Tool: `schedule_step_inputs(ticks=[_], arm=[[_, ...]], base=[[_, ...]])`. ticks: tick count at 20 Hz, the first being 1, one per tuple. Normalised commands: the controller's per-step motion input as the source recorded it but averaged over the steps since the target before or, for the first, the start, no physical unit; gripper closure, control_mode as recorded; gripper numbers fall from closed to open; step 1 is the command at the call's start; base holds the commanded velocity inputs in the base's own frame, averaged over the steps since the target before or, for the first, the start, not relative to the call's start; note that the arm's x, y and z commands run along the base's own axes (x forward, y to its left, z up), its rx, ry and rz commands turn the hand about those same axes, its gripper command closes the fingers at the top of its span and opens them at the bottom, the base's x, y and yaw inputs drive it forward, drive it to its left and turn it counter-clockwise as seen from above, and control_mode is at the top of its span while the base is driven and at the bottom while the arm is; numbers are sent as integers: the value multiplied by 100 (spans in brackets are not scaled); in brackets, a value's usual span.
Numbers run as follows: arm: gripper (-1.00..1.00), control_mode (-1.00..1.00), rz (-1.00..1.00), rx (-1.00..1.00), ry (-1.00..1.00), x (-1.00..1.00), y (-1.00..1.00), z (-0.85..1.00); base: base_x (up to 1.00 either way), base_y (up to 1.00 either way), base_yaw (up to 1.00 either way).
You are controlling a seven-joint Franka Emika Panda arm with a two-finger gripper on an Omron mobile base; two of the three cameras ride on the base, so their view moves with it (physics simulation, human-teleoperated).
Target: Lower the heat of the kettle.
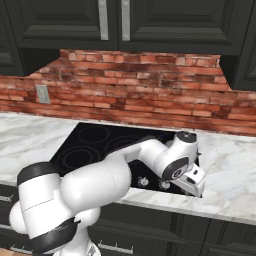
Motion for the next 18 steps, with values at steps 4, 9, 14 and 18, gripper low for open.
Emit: schedule_step_inputs(ticks=[4, 9, 14, 18], arm=[[-100, -100, 1, 5, -2, 1, -13, -24], [-100, -100, 0, 4, -1, 4, -4, -10], [-100, -100, 0, 0, 0, 11, -3, -1], [-100, -100, 0, 0, 0, 15, 0, -1]], base=[[0, 0, 0], [0, 0, 0], [0, 0, 0], [0, 0, 0]])
